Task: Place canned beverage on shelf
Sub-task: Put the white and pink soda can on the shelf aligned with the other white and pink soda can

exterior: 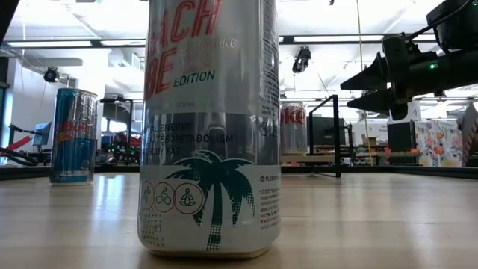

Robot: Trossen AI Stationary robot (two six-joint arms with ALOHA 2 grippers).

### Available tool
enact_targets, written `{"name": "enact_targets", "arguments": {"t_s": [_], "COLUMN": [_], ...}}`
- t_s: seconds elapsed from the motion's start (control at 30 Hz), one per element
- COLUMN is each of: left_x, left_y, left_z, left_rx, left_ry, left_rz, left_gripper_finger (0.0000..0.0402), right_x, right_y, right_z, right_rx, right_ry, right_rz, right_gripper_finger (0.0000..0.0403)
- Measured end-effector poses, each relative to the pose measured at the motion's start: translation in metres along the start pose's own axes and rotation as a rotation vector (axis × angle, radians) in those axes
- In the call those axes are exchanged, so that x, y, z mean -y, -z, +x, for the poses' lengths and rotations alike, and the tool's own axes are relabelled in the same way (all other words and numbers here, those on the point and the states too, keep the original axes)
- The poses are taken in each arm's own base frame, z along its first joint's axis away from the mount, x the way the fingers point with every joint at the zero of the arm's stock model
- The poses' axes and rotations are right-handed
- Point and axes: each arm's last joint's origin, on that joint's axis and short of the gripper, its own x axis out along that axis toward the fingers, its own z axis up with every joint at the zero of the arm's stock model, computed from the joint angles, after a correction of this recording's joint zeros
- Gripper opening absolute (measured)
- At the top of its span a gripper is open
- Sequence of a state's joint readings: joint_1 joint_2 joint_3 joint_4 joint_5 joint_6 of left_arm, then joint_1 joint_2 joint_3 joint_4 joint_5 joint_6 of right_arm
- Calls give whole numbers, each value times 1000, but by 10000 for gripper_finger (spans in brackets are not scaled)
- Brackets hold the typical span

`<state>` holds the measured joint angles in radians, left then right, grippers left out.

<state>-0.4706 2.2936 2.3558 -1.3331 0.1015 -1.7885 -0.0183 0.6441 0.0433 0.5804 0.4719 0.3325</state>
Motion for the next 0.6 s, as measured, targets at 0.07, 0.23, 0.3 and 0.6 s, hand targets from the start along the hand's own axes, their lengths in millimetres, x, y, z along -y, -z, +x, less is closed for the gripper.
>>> {"name": "enact_targets", "arguments": {"t_s": [0.07, 0.23, 0.3, 0.6], "left_x": [0, 0, 0, 2], "left_y": [0, 2, 3, 5], "left_z": [-1, -2, -2, 1], "left_rx": [-14, -45, -46, -51], "left_ry": [-1, 3, 3, 27], "left_rz": [0, 3, 4, 8], "left_gripper_finger": [299, 297, 297, 297], "right_x": [0, 0, 0, 0], "right_y": [0, 0, 0, 0], "right_z": [0, 0, 0, 0], "right_rx": [0, 0, 0, 0], "right_ry": [0, 0, 0, 0], "right_rz": [0, 0, 0, 0], "right_gripper_finger": [327, 327, 327, 327]}}
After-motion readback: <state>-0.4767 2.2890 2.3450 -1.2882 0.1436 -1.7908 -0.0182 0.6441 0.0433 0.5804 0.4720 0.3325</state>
